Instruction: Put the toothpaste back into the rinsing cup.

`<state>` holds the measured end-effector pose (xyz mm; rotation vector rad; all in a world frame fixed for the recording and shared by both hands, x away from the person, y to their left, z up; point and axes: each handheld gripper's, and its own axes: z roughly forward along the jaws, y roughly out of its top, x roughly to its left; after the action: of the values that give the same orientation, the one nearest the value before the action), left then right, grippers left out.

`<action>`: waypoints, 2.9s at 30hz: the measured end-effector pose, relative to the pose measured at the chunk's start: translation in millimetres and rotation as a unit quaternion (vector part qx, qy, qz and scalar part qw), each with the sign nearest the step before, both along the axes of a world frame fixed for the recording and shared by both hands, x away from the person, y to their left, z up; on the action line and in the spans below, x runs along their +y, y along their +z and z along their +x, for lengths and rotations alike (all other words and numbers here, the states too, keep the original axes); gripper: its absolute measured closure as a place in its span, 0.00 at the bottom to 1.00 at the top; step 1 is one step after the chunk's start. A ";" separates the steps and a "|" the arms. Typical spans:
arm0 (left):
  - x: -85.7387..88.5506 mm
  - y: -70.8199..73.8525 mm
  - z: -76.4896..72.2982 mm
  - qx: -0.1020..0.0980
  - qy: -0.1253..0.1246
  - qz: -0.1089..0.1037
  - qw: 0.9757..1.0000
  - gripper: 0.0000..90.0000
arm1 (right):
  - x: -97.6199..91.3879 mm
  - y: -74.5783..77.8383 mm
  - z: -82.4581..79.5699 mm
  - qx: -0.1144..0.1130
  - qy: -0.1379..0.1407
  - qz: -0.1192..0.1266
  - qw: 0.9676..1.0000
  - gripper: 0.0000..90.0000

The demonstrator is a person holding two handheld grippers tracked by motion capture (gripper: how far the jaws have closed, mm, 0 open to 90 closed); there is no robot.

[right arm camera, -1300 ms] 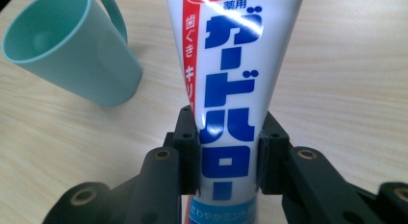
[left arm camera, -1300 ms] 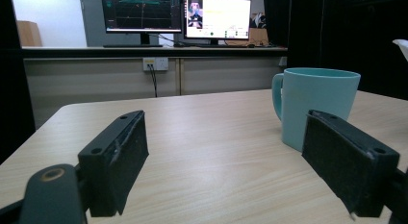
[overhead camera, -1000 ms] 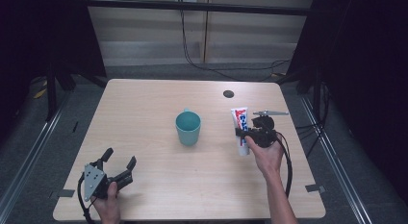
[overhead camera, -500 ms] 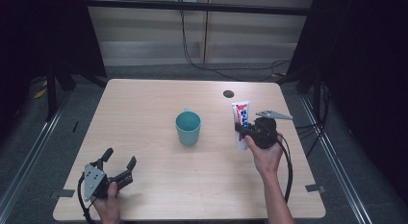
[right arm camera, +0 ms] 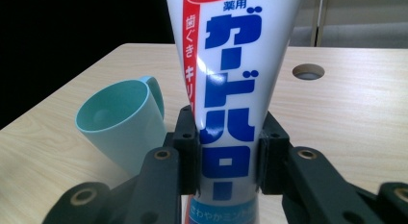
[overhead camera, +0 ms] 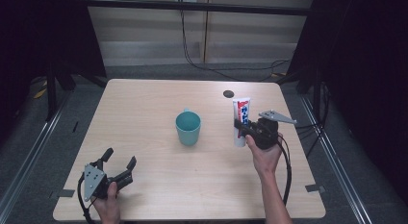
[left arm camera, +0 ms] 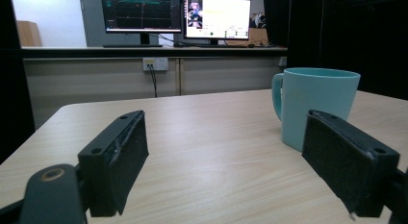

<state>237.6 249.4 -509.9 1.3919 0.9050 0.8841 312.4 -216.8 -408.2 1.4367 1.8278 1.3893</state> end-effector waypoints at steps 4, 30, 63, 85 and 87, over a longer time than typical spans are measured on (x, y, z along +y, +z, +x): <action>-0.3 0.0 0.1 -0.001 0.000 -0.003 1.000 0.18 | 1.4 2.1 1.5 -0.004 0.002 0.003 1.000 0.76; -0.3 -0.1 0.3 -0.001 -0.002 -0.004 1.000 0.18 | 11.9 23.4 4.8 -0.048 0.017 -0.003 0.999 0.76; 0.4 -0.1 0.1 -0.001 -0.003 0.002 1.000 0.18 | 62.9 39.4 24.0 -0.050 0.068 -0.006 0.996 0.76; -1.4 -0.4 0.1 -0.001 -0.004 -0.012 1.000 0.18 | 103.9 44.8 40.2 -0.056 0.099 -0.002 0.994 0.76; -0.9 -0.3 0.0 0.000 -0.004 -0.007 1.000 0.18 | 107.9 45.9 41.1 -0.056 0.103 -0.005 0.993 0.76</action>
<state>237.6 248.5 -510.2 1.3829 0.9041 0.8697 353.5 -108.9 -362.4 1.1658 1.9508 1.5232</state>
